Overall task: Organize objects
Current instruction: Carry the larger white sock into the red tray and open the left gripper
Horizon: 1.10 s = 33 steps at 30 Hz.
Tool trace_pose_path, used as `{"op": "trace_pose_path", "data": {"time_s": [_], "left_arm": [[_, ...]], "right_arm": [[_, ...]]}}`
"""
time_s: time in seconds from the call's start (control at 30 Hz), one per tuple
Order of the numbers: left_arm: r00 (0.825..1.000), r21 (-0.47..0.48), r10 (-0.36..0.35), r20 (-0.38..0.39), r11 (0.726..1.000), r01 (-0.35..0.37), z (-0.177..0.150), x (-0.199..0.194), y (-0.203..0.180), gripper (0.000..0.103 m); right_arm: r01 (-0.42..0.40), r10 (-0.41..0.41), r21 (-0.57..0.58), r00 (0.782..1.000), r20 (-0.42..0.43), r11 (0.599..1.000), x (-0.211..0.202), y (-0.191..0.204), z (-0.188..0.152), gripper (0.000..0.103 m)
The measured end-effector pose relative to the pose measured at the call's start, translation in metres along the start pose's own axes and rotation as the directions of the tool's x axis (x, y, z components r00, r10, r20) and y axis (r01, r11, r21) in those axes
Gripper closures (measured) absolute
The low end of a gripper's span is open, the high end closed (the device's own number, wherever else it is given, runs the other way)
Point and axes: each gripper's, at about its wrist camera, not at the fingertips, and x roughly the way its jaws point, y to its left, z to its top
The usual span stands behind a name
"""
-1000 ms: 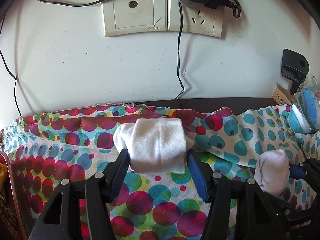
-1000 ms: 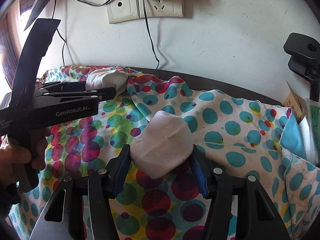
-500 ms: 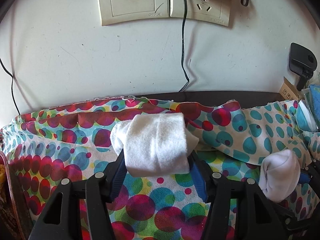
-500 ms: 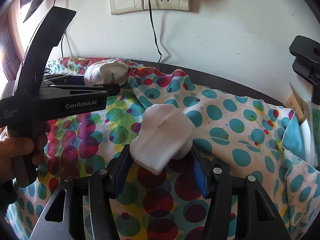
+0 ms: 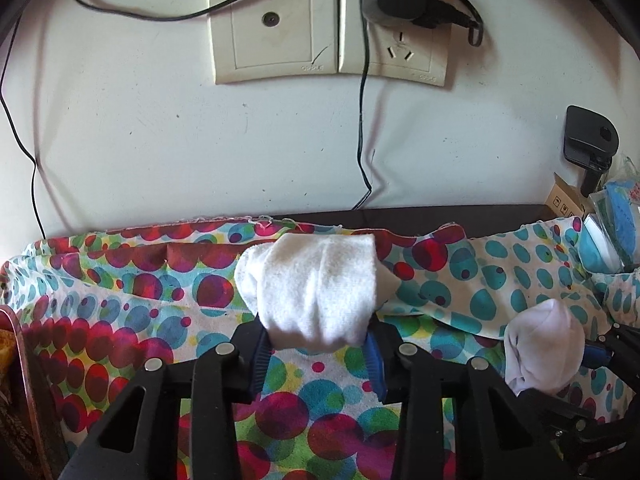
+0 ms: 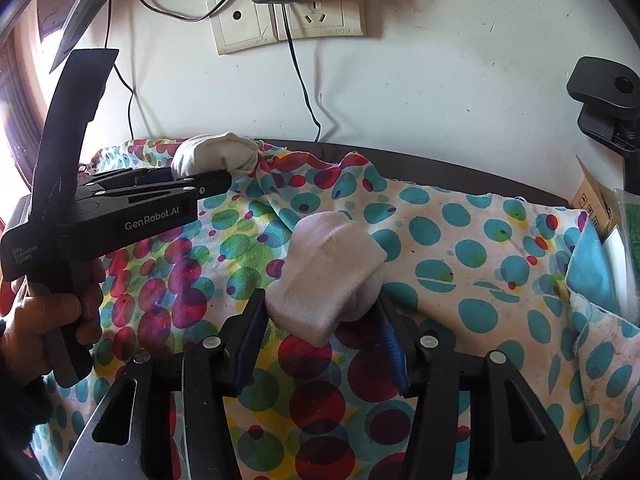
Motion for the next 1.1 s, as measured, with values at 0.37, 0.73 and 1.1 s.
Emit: {"op": "trace_pose_path", "data": {"time_s": [0.37, 0.73, 1.1], "left_arm": [[1.0, 0.042, -0.004, 0.016, 0.999, 0.003, -0.001, -0.006, -0.009, 0.066], [1.0, 0.088, -0.011, 0.011, 0.996, 0.01, -0.014, -0.041, -0.018, 0.067], [1.0, 0.079, -0.013, -0.021, 0.997, 0.014, -0.037, -0.074, -0.01, 0.067]], "right_arm": [[0.068, -0.066, -0.042, 0.997, 0.029, 0.997, -0.004, 0.012, 0.004, 0.056], [0.096, -0.095, -0.053, 0.995, 0.024, 0.994, -0.003, 0.018, 0.004, 0.056], [0.121, -0.122, -0.073, 0.993, -0.004, 0.99, 0.002, 0.024, 0.005, 0.056]]}}
